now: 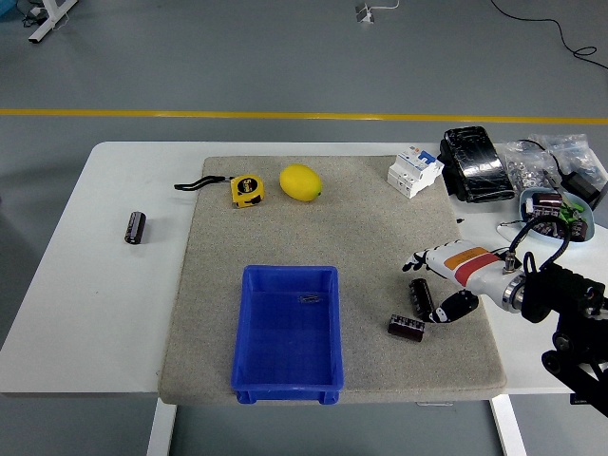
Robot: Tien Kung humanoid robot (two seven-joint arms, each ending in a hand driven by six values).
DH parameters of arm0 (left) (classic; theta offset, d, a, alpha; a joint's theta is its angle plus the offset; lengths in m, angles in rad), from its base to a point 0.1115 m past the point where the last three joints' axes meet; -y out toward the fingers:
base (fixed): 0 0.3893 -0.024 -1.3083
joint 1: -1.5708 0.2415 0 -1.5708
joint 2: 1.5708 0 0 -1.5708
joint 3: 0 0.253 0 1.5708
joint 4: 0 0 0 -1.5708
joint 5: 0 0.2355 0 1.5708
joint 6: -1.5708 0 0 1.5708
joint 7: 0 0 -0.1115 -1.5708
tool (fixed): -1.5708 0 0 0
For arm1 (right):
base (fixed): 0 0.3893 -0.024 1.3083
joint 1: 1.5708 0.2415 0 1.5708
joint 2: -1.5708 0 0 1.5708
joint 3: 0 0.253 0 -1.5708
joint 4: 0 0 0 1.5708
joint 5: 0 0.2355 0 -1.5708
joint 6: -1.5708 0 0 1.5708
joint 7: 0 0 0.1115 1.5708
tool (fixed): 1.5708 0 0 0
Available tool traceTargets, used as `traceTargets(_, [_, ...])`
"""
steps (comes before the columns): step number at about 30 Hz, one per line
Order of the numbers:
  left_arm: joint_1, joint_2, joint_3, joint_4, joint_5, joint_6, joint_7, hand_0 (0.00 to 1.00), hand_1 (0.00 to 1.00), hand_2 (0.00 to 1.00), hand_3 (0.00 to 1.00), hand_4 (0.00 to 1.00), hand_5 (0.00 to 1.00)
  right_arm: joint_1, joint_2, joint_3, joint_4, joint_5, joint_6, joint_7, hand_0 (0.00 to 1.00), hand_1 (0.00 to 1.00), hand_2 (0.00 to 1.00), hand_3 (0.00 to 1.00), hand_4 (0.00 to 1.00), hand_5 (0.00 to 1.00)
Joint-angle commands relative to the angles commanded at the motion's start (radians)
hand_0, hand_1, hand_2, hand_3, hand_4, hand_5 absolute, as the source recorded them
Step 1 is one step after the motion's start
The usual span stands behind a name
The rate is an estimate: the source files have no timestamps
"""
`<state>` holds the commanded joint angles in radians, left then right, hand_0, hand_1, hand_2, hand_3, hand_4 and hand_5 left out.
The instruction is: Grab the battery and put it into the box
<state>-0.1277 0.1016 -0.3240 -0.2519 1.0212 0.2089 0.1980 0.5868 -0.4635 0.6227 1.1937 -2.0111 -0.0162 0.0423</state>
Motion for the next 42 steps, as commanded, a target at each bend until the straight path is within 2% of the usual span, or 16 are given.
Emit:
traceTargets(12, [0.005, -0.001, -0.003, -0.001, 0.005, -0.002, 0.001, 0.696, 0.672, 0.711, 0.625, 0.642, 0.653, -0.001, 0.012, -0.011, -0.045, 0.015, -0.010, 0.010, 0.646, 0.630, 0.687, 0.738, 0.998, 0.248])
traceTargets(13, [0.005, -0.001, -0.003, -0.001, 0.005, -0.002, 0.001, 0.697, 0.672, 0.713, 0.625, 0.642, 0.652, -0.001, 0.013, -0.012, -0.048, 0.014, -0.012, 0.011, 0.641, 0.616, 0.675, 0.662, 0.998, 0.248])
traceTargets(18, [0.008, -0.002, -0.004, -0.002, 0.007, -0.003, 0.002, 0.697, 0.672, 0.713, 0.625, 0.642, 0.652, -0.004, 0.017, -0.015, -0.059, 0.015, -0.019, 0.015, 0.641, 0.616, 0.675, 0.662, 0.998, 0.248])
traceTargets(19, [0.009, -0.001, -0.005, -0.002, 0.009, -0.003, 0.002, 0.696, 0.674, 0.714, 0.625, 0.642, 0.652, -0.004, 0.018, -0.015, -0.061, 0.015, -0.019, 0.015, 0.625, 0.596, 0.656, 0.599, 0.998, 0.243])
traceTargets(24, [0.012, -0.001, -0.008, -0.002, 0.015, -0.004, 0.003, 0.696, 0.674, 0.714, 0.625, 0.642, 0.652, -0.006, 0.021, -0.017, -0.069, 0.021, -0.027, 0.016, 0.625, 0.596, 0.656, 0.599, 0.998, 0.243])
traceTargets(25, [0.012, -0.001, -0.008, -0.002, 0.016, -0.005, 0.004, 0.696, 0.674, 0.714, 0.625, 0.642, 0.652, -0.006, 0.021, -0.017, -0.071, 0.022, -0.029, 0.016, 0.591, 0.573, 0.589, 0.537, 0.956, 0.234])
traceTargets(30, [0.011, -0.001, -0.008, -0.003, 0.019, -0.006, 0.004, 0.696, 0.674, 0.714, 0.625, 0.642, 0.652, -0.006, 0.023, -0.017, -0.075, 0.030, -0.041, 0.016, 0.591, 0.573, 0.589, 0.537, 0.956, 0.234])
traceTargets(31, [0.010, -0.001, -0.008, -0.003, 0.019, -0.007, 0.004, 0.696, 0.674, 0.714, 0.624, 0.643, 0.653, -0.006, 0.023, -0.016, -0.074, 0.031, -0.043, 0.015, 0.554, 0.529, 0.541, 0.498, 0.925, 0.221])
traceTargets(42, [0.008, 0.000, -0.011, -0.003, 0.026, -0.008, 0.006, 0.698, 0.674, 0.714, 0.624, 0.642, 0.652, -0.006, 0.019, -0.003, -0.069, 0.038, -0.042, 0.011, 0.543, 0.507, 0.528, 0.488, 0.914, 0.222])
